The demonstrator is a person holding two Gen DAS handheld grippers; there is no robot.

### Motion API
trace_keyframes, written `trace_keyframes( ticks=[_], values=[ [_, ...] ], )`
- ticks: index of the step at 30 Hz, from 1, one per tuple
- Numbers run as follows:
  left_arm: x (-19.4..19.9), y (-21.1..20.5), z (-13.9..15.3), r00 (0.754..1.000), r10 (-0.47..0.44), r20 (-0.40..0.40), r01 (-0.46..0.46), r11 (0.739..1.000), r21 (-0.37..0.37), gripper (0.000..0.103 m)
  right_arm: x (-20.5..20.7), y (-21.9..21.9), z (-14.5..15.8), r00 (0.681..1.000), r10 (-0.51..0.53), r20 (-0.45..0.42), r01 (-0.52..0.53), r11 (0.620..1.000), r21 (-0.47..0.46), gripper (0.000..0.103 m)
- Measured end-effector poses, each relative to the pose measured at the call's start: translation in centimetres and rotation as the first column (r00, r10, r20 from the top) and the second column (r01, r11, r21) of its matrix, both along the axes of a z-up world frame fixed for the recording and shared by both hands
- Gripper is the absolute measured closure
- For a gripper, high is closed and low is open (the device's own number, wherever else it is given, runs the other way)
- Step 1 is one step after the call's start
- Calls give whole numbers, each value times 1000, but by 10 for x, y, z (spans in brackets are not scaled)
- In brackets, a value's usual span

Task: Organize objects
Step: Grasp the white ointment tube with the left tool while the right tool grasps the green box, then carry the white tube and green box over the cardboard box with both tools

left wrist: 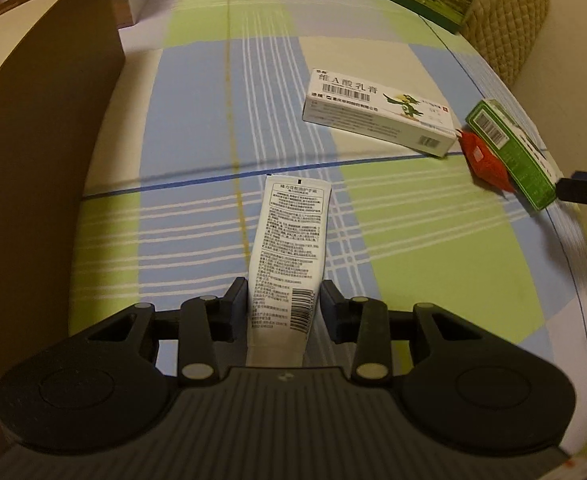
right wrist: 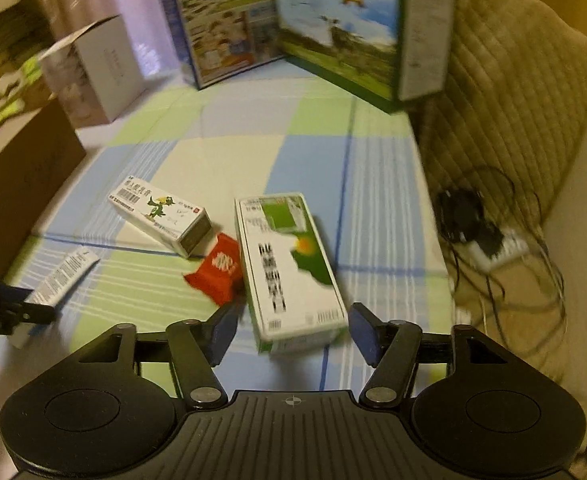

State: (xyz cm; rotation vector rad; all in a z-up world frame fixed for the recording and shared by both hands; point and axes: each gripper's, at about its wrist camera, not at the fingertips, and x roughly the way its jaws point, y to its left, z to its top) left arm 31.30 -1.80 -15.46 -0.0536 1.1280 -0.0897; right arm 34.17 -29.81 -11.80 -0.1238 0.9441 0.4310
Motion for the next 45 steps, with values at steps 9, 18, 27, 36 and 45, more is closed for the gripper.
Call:
trace_keyframes(
  ticks=[9, 18, 27, 36, 45],
  values=[
    [4, -1, 1, 1000, 4, 3, -4, 1000, 20, 69, 20, 5, -22, 999, 30, -15, -30, 1000, -2, 48],
    [-2, -3, 0, 1000, 14, 8, -14, 999, 33, 69, -32, -3, -11, 998, -67, -13, 67, 998, 14, 51],
    [-31, -5, 3, 1000, 12, -18, -11, 999, 32, 69, -115, 17, -6, 999, 27, -23, -27, 999, -36, 51],
    [-67, -15, 7, 997, -23, -72, 24, 1000, 11, 70, -142, 64, -16, 985, 166, -42, -168, 985, -46, 51],
    [-49, -14, 7, 998, -23, -60, 24, 1000, 12, 70, -121, 82, -26, 986, 147, -80, -153, 985, -74, 50]
  ],
)
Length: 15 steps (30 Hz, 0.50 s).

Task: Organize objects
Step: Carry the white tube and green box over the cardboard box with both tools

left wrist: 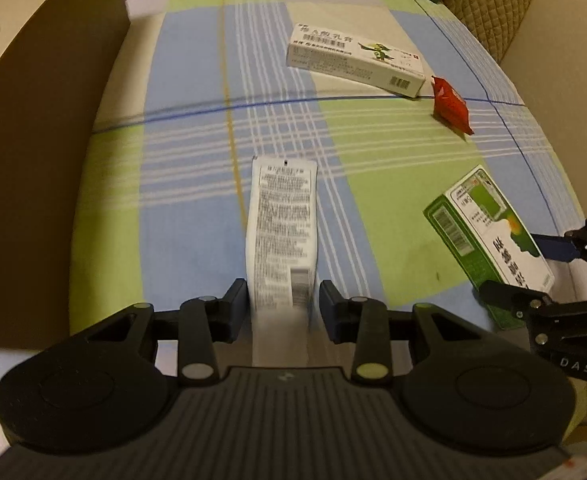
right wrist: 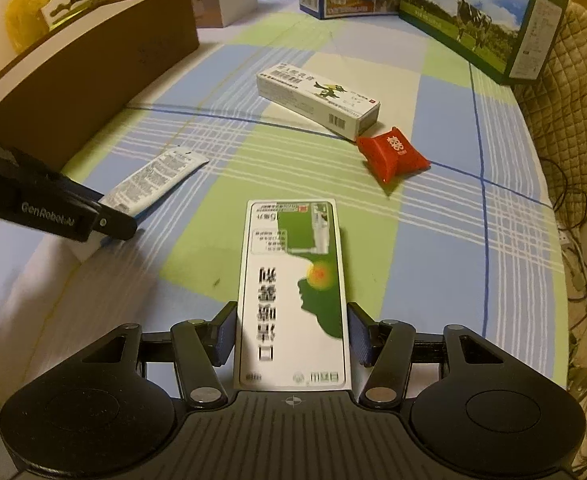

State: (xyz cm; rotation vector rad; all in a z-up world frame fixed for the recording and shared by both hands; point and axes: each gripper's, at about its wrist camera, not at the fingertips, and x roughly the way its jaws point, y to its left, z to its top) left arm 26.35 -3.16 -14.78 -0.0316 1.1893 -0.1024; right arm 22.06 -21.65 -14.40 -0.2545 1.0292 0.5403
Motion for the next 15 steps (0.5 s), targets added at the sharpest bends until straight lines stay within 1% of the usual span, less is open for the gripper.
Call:
trace_keyframes(
  ticks=[2, 4, 7, 12, 14, 15],
  values=[
    [4, -2, -1, 1000, -15, 6, 15, 1000, 11, 70, 4, 2, -1, 1000, -11, -8, 11, 1000, -3, 50],
    [7, -6, -2, 999, -38, 16, 38, 999, 38, 69, 6, 4, -2, 1000, -22, -14, 22, 1000, -9, 50],
    [9, -12, -3, 996, -86, 14, 85, 994, 69, 66, 8, 7, -2, 999, -34, -7, 33, 999, -11, 50],
    [17, -12, -4, 994, -111, -6, 111, 992, 59, 65, 14, 11, -2, 998, -59, -6, 59, 998, -16, 50],
    [16, -13, -4, 994, -110, 1, 110, 992, 65, 64, 14, 13, -2, 998, -60, -5, 60, 998, -26, 50],
    [14, -14, -4, 994, -109, 10, 108, 992, 67, 65, 14, 13, -2, 998, -62, -5, 61, 998, -28, 50]
  ],
)
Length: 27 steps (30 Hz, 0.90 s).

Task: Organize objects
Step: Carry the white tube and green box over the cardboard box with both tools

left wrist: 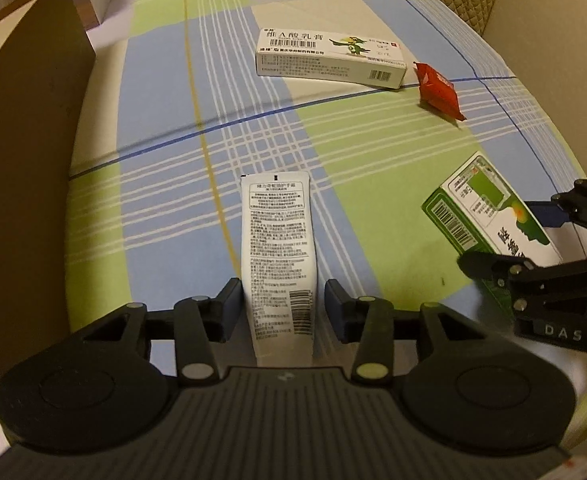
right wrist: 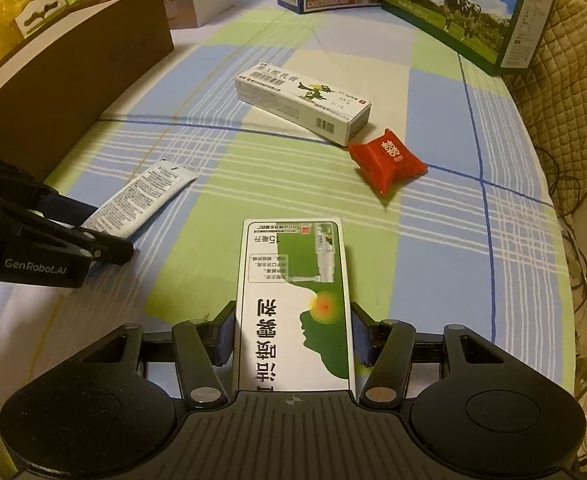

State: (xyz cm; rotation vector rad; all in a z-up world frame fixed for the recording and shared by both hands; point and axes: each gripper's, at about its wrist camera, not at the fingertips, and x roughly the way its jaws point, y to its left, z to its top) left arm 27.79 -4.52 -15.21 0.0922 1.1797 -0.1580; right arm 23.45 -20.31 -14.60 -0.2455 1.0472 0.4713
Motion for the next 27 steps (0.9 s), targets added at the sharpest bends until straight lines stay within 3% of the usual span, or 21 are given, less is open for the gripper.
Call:
trace_keyframes(
  ticks=[5, 18, 27],
  values=[
    [-8, 0, 2, 999, 15, 32, -15, 1000, -7, 69, -1, -1, 0, 1000, -11, -3, 11, 1000, 5, 51],
    [-27, 15, 6, 999, 43, 12, -42, 998, -51, 70, -8, 0, 11, 1000, -23, -7, 23, 999, 47, 51],
    [-42, 26, 27, 996, 68, 53, -63, 994, -90, 70, -19, 1, 27, 1000, -26, -13, 27, 994, 106, 51]
  ],
)
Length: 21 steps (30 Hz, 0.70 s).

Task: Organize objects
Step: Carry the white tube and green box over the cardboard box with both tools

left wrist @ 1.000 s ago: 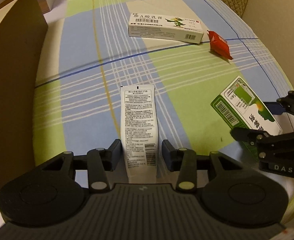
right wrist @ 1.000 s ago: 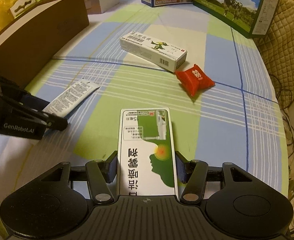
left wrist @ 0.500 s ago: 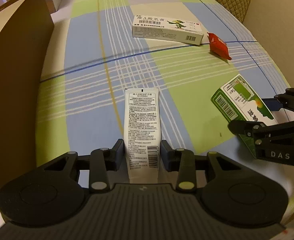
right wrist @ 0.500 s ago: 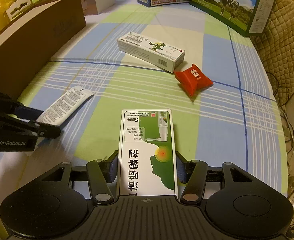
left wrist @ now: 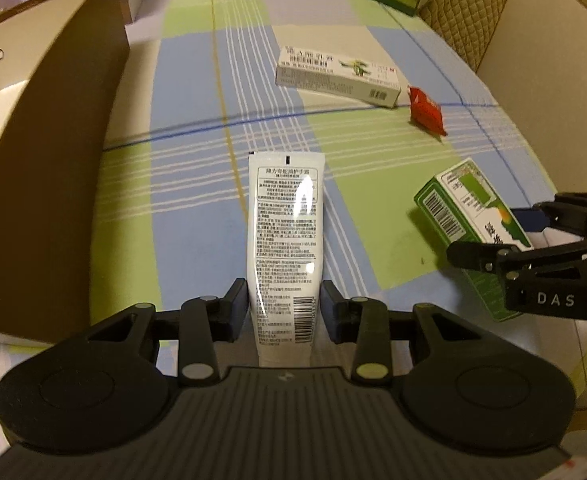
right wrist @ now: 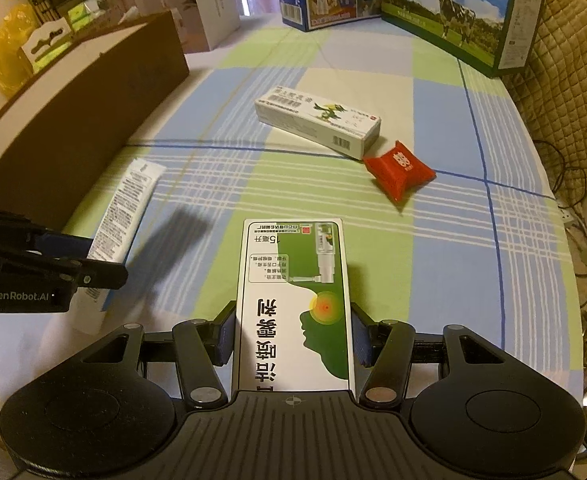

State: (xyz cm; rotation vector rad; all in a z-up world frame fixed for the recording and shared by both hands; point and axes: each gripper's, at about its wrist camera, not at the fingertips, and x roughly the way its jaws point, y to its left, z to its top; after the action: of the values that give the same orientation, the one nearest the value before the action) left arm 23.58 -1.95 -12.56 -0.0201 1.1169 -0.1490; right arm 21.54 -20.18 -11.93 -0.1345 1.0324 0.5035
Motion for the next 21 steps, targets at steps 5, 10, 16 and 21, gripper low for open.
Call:
trace_keyframes(
  ticks=[5, 10, 16, 21],
  values=[
    [-5, 4, 6, 1000, 11, 28, -11, 1000, -1, 70, -5, 5, 6, 1000, 3, 7, -3, 1000, 8, 51],
    [-9, 9, 12, 999, 24, 43, -23, 1000, -13, 70, -6, 7, 11, 1000, 10, 17, -10, 1000, 15, 51],
    [-10, 12, 23, 996, 37, 79, -35, 999, -21, 70, -5, 12, 16, 999, 22, 32, -23, 1000, 20, 51],
    [-9, 17, 30, 993, 55, 105, -53, 998, -25, 70, -4, 15, 19, 999, 32, 42, -33, 999, 24, 51]
  ],
)
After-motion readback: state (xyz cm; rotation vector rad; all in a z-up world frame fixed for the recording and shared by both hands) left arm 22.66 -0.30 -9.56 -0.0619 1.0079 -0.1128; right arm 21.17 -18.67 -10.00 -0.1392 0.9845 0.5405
